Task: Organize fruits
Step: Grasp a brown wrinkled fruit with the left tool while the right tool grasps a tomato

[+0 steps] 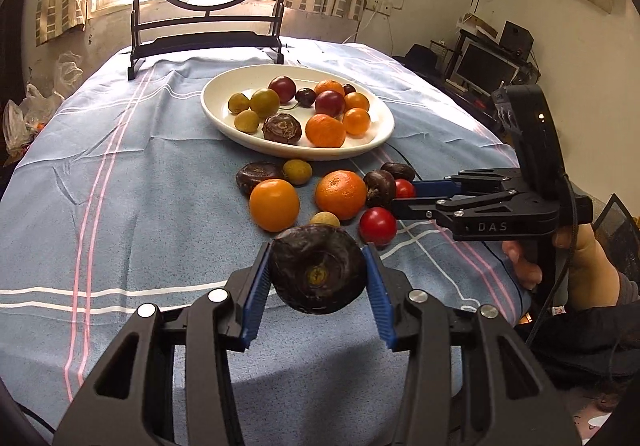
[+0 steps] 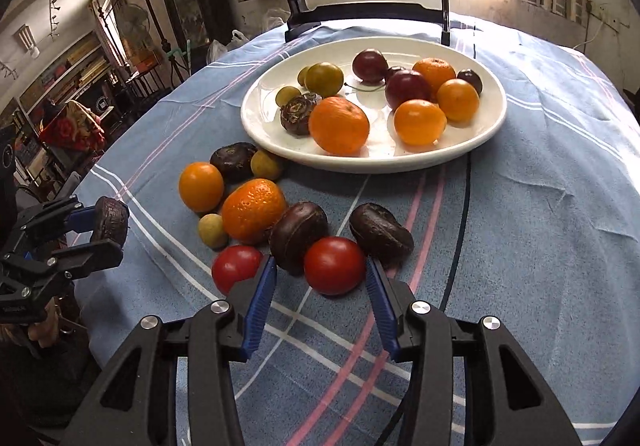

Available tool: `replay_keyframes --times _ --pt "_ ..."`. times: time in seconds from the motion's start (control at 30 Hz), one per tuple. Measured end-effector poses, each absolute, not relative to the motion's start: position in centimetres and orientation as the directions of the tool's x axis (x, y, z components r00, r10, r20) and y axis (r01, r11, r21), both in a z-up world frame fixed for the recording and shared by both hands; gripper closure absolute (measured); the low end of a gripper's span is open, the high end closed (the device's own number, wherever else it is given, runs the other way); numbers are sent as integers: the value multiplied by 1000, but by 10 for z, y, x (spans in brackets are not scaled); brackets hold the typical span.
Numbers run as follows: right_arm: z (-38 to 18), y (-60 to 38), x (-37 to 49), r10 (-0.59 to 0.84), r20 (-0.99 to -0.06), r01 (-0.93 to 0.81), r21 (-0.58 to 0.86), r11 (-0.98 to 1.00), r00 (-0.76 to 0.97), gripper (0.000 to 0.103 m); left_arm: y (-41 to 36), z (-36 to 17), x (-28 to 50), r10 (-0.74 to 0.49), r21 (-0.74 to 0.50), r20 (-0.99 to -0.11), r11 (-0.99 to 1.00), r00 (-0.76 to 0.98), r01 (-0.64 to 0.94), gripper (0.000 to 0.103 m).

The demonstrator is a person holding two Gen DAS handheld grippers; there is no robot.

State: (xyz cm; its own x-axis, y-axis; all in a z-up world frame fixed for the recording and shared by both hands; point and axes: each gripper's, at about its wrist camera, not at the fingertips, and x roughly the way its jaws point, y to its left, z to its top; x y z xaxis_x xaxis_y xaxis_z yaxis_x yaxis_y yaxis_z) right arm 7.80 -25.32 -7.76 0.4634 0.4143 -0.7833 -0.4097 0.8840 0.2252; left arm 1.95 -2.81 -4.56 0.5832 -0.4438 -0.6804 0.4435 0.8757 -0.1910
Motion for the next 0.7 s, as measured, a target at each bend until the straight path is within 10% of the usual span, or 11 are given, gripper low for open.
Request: replay_keyframes --times 0.7 --pt "-61 -254 58 402 -746 -419 182 890 531 73 -24 -43 19 -451 -202 -678 874 580 443 59"
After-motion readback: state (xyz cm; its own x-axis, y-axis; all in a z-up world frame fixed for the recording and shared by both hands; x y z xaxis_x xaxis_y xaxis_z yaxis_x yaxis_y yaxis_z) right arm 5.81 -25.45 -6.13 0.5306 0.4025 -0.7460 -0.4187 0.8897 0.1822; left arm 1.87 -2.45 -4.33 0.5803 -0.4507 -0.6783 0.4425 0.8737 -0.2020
